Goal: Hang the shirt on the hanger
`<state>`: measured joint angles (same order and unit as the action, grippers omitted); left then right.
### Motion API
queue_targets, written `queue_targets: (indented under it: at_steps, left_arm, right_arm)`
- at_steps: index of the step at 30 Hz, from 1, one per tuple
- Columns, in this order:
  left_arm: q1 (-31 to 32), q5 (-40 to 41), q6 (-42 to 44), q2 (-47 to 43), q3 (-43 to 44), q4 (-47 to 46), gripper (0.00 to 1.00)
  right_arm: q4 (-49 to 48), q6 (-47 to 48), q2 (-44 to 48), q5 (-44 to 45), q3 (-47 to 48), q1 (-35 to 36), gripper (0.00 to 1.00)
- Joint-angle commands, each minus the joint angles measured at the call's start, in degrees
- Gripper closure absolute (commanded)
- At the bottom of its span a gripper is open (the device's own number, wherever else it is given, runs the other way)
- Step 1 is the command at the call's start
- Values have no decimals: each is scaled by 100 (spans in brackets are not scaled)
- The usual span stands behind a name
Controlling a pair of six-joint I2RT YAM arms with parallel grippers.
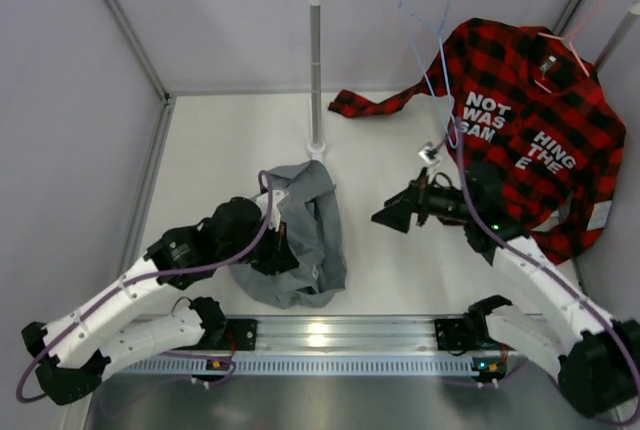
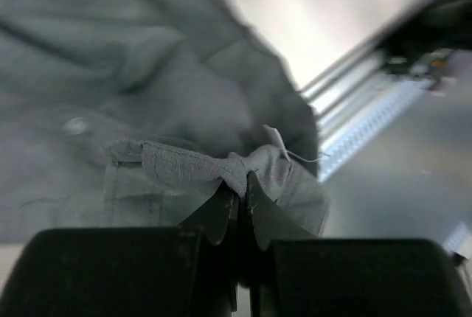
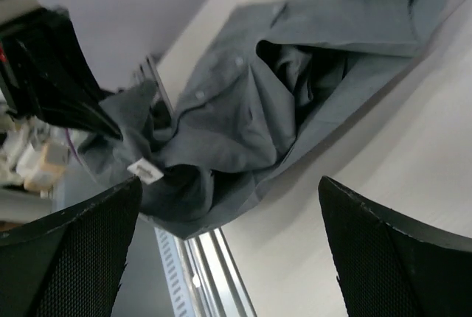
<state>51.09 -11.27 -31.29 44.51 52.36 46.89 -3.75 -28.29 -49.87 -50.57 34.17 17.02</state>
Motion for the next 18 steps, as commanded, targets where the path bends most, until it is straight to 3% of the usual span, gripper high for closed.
queue_targets:
  at_steps: [1,3,7,11,18]
  left_arm:
    - [-3,1811,-359,532,-76,1321,100]
    - [-3,1830,-561,419,-208,1253,100]
    - [-3,2172,-931,-257,-270,1261,100]
    - [-3,1945,-958,-733,-270,1269,100]
    - [-3,2049,-984,-531,-446,1270,100]
  right_arm:
    - [153,761,-1260,1194,903,1468,1]
    - [8,660,-1970,2101,1100,1795,1]
    - [-749,-96,-3062,2340,1283,2006,1]
    - [-996,174,-4126,2788,1829,2490,0]
    - [-1682,227,-5383,2226,2672,3052,1]
